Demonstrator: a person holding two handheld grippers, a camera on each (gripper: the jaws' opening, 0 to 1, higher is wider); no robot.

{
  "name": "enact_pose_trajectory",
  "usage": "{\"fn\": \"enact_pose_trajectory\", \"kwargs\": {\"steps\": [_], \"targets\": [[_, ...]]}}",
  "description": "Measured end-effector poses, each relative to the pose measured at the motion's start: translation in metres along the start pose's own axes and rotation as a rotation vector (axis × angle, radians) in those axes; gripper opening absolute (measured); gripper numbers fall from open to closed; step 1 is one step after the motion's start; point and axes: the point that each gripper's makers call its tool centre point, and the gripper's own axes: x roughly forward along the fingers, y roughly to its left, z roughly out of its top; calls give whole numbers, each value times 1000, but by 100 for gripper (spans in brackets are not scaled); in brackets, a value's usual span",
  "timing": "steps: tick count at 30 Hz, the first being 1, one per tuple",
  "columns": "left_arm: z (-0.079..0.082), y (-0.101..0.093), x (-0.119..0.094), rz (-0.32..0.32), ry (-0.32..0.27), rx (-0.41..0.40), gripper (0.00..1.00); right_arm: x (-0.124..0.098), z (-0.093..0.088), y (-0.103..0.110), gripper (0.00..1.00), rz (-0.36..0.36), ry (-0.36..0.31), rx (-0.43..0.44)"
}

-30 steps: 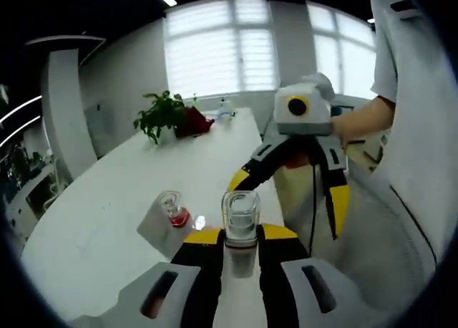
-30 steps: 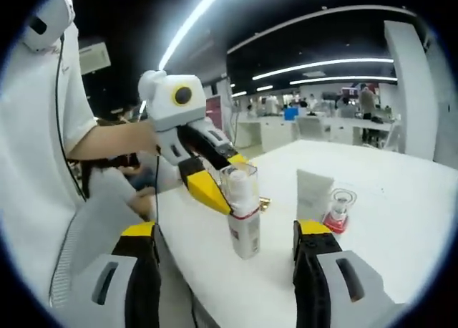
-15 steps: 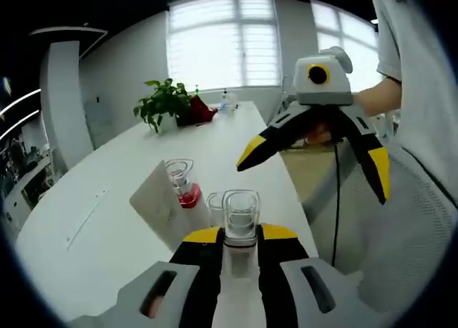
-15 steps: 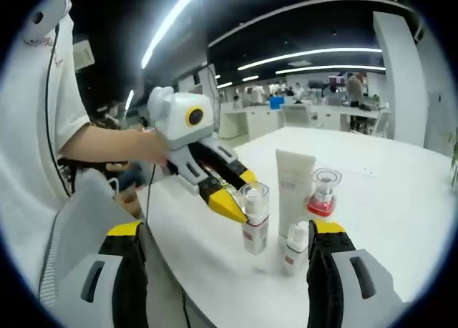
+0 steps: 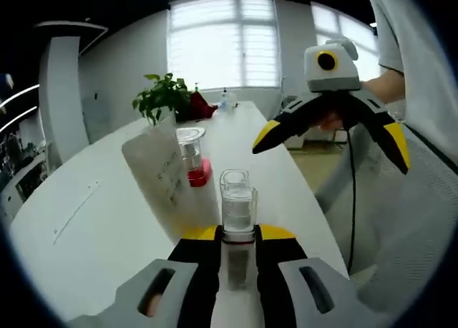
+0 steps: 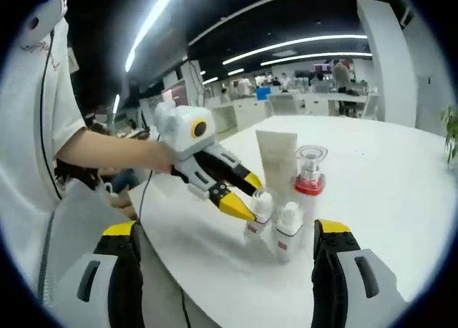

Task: Arrange the skincare products in the storage area until every visible bottle or jar stands upright without overlapping.

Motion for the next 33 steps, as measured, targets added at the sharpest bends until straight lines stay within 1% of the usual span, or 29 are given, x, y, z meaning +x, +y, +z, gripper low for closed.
{"fn": "enact_pose_trajectory", "kwargs": {"steps": [5,10,12,14,16,18,20,21,22,25,27,31,33], "targets": [[-7,1,0,4,-12,-27,18,1,-3,1,99,4,12,5],[-4,-2,-4,9,-17,-33,18,2,-6,3,99,16,27,10],[0,-5,-9,9,-30,-42,18,3,-5,5,96,23,29,5],[11,-12,-17,-4,-62,-60,18,2,-3,8,86,30,30,-1],[23,-16,-25,-21,-122,-82,18,3,-1,11,75,46,16,-20],[50,-26,-36,-57,-216,-117,18,7,4,15,69,72,-2,-36],[66,-34,-44,-93,-267,-126,18,10,9,17,63,86,-14,-46],[72,-39,-51,-105,-296,-124,18,13,14,19,60,98,-29,-61],[76,-41,-55,-105,-306,-120,18,15,16,20,56,114,-38,-69],[89,-49,-67,-122,-342,-113,18,18,25,22,48,142,-61,-79],[98,-53,-74,-131,-362,-104,18,16,31,24,46,167,-81,-83],[111,-57,-85,-143,-400,-94,18,13,40,26,37,202,-106,-103],[114,-58,-87,-144,-408,-91,18,11,44,28,33,213,-109,-110]]}}
